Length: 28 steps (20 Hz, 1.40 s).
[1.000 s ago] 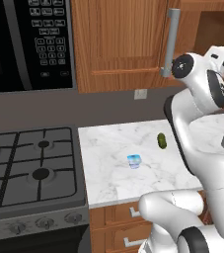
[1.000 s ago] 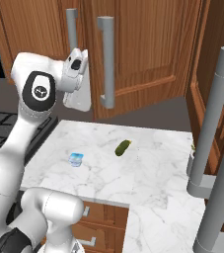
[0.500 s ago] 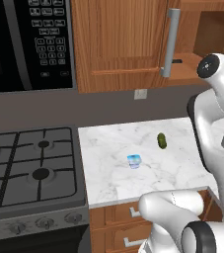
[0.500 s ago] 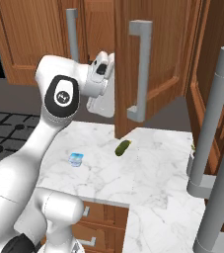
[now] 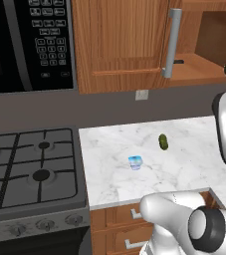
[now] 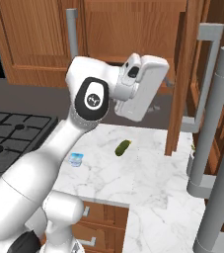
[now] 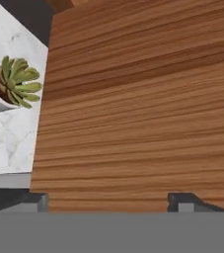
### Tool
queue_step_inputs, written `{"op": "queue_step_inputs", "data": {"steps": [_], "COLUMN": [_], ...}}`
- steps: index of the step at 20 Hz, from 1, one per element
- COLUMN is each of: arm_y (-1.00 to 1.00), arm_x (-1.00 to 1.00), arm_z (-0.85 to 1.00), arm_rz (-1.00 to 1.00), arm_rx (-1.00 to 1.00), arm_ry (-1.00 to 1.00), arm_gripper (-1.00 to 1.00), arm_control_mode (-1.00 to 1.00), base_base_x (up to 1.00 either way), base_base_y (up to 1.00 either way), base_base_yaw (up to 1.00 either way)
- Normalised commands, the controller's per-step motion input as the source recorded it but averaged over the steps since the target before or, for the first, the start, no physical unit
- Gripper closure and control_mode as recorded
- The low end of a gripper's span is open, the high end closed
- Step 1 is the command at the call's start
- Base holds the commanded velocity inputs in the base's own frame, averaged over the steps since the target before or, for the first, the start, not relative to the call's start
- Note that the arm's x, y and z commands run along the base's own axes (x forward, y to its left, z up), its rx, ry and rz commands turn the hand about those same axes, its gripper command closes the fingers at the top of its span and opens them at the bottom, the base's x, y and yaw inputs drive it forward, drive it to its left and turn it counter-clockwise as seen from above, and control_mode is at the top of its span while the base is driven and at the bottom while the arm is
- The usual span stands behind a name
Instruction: Pick the pan from the cabinet and place it on the stove. Then turn on the stove burner for the pan.
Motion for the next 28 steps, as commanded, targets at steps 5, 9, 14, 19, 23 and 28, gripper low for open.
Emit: {"op": "queue_step_inputs", "data": {"steps": [5,9,14,19,23,28], "arm_y": [-0.33,0.07,0.57,0.76,0.85,0.77], "arm_x": [-0.06,-0.26,-0.45,-0.36,-0.19,-0.08], "arm_z": [-0.07,-0.04,0.0,0.0,0.0,0.0], "arm_rz": [0.0,0.0,0.03,0.02,0.07,0.07], "arm_rx": [0.03,0.04,0.06,0.07,0.08,0.08], "arm_ry": [0.0,-0.04,-0.11,-0.1,-0.15,-0.25], "arm_gripper": [-1.0,-1.0,-1.0,-1.0,-1.0,-1.0], "arm_control_mode": [-1.0,-1.0,-1.0,-1.0,-1.0,-1.0], "base_base_x": [0.0,0.0,0.0,0.0,0.0,0.0], "base_base_y": [0.0,0.0,0.0,0.0,0.0,0.0], "base_base_yaw": [0.0,0.0,0.0,0.0,0.0,0.0]}}
